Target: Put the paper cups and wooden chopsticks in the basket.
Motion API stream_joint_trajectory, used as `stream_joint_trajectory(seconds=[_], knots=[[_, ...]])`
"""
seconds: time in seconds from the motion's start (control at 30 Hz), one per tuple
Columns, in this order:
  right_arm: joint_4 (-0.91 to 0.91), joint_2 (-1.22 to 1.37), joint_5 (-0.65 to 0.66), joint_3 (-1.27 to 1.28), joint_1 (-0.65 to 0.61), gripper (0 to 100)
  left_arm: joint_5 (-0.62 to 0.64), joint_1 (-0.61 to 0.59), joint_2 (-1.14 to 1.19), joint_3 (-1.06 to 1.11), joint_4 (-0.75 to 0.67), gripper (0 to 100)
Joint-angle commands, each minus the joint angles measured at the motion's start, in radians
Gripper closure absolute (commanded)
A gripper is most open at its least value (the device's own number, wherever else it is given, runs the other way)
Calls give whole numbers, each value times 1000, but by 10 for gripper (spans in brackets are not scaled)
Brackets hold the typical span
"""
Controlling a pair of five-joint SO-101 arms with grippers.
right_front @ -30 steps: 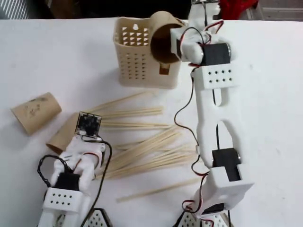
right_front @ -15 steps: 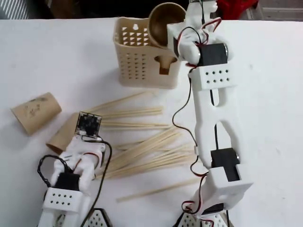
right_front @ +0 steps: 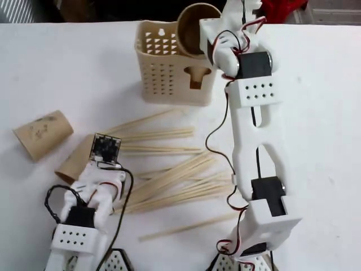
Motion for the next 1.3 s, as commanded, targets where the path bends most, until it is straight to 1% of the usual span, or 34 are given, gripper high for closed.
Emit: stream_joint_trajectory(seconds=[0.0, 0.13, 0.37, 0.6, 0.9, 0.97, 1.1, 1.17, 1.23, 1.27], knots=[[-87, -41, -6, -38, -2, 700, 5, -7, -8, -5, 6, 975], [-87, -38, -3, -38, 22, 700, 5, -7, -8, -5, 6, 975], [-88, 94, -2, -25, 42, 700, 5, -7, -8, -5, 6, 975], [-81, 147, 0, -17, 70, 700, 5, -7, -8, -5, 6, 975], [-59, 348, 2, -25, 93, 704, 5, -7, -8, -5, 6, 975], [-59, 375, 2, -25, 93, 754, 5, -7, -8, -5, 6, 975], [-61, 378, 11, -31, 93, 996, 5, -7, -8, -5, 6, 975], [-25, 380, 97, -49, 84, 959, 5, -7, -8, -5, 6, 975], [59, 378, 198, -74, 71, 989, 6, -7, -8, -5, 6, 975], [117, 378, 239, -98, 67, 982, 5, -7, -8, -5, 6, 975]])
